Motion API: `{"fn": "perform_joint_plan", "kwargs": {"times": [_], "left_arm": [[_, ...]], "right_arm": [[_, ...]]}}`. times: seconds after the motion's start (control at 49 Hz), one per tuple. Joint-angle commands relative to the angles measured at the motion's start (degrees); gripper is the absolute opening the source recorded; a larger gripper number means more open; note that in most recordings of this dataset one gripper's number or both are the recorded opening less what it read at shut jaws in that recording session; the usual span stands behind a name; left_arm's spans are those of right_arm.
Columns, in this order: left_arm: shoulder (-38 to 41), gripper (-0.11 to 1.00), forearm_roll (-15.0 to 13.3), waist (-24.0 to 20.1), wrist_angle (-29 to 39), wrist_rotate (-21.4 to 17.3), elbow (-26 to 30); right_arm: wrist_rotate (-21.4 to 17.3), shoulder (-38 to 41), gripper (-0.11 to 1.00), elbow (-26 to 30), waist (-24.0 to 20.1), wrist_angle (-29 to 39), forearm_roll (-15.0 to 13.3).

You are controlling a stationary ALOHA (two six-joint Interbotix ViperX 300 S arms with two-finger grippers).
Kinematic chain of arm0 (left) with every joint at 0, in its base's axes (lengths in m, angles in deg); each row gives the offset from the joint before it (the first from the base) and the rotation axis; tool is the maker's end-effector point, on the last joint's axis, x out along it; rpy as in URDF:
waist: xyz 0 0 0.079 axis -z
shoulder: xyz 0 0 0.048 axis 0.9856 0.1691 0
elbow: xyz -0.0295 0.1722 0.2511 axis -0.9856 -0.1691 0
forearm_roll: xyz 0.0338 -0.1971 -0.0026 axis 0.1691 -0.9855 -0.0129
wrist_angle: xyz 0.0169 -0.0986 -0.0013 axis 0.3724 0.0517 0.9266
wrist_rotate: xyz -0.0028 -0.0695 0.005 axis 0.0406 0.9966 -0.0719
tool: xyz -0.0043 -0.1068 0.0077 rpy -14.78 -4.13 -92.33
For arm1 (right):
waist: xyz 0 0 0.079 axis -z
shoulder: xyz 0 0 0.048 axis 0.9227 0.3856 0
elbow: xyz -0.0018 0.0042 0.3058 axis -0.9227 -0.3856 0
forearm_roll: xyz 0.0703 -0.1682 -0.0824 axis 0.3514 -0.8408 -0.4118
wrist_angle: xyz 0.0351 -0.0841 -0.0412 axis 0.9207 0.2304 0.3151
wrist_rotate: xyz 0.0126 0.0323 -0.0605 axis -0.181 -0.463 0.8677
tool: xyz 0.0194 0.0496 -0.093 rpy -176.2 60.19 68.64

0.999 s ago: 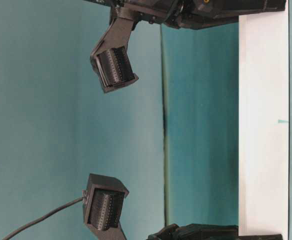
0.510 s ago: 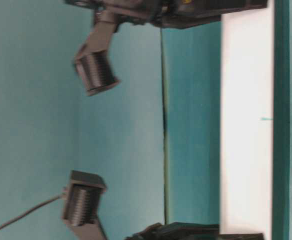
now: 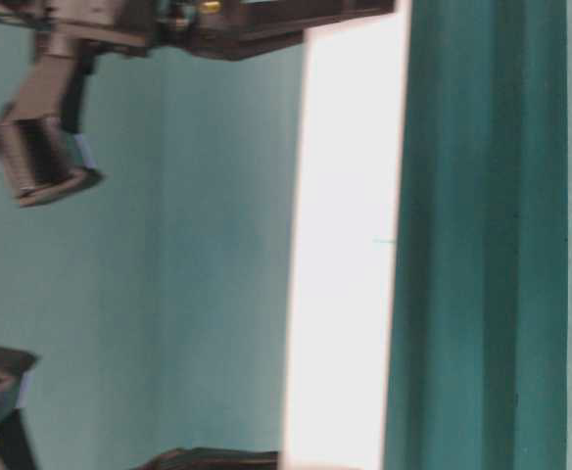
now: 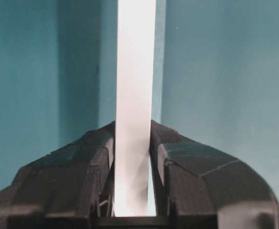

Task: Lift a wooden board with both hands.
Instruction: 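Lift the white board upward and back with both grippers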

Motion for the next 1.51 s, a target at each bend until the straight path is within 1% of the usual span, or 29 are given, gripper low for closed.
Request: {"fn": "perform_joint_plan", "kwargs": {"times": [0.0, 0.163, 0.408, 0.612, 0.917, 0.999, 1.142, 1.325, 1.488], "left_arm": [[-2.64, 0.17, 0.18, -0.97, 1.32, 0.26, 2.2], [-4.83, 0.17, 0.18, -1.49, 7.12, 0.35, 5.45], [-5.62, 0.17, 0.18, -1.49, 14.94, 0.44, 12.74], [-5.54, 0.17, 0.18, -1.58, 18.37, 0.35, 17.23], [-5.62, 0.17, 0.18, -2.2, 24.79, 0.26, 23.38], [-5.62, 0.17, 0.18, -2.2, 25.84, 0.18, 25.58], [-5.27, 0.17, 0.18, -2.2, 28.21, 0.18, 29.79], [-4.31, 0.17, 0.18, -2.2, 33.66, 0.18, 34.63], [-3.6, 0.17, 0.18, -2.2, 34.98, 0.26, 37.44]], "right_arm": [[-1.14, -1.67, 0.21, 3.08, 0.26, 2.72, 0.18], [-1.23, -2.9, 0.21, 6.94, 0.35, 7.82, 0.18], [-2.29, -2.9, 0.21, 13.36, 0.35, 14.59, 0.18], [-2.64, -2.64, 0.21, 19.42, 0.35, 21.97, 0.0], [-3.16, -2.37, 0.21, 28.13, 0.79, 30.15, -0.09], [-3.16, -2.37, 0.21, 30.15, 1.23, 32.34, -0.53], [-3.16, -2.37, 0.21, 32.78, 1.32, 34.28, -1.23], [-3.43, -2.55, 0.21, 37.18, 1.32, 36.12, -2.02], [-4.22, -2.37, 0.21, 39.55, 1.32, 36.56, -2.2]]}}
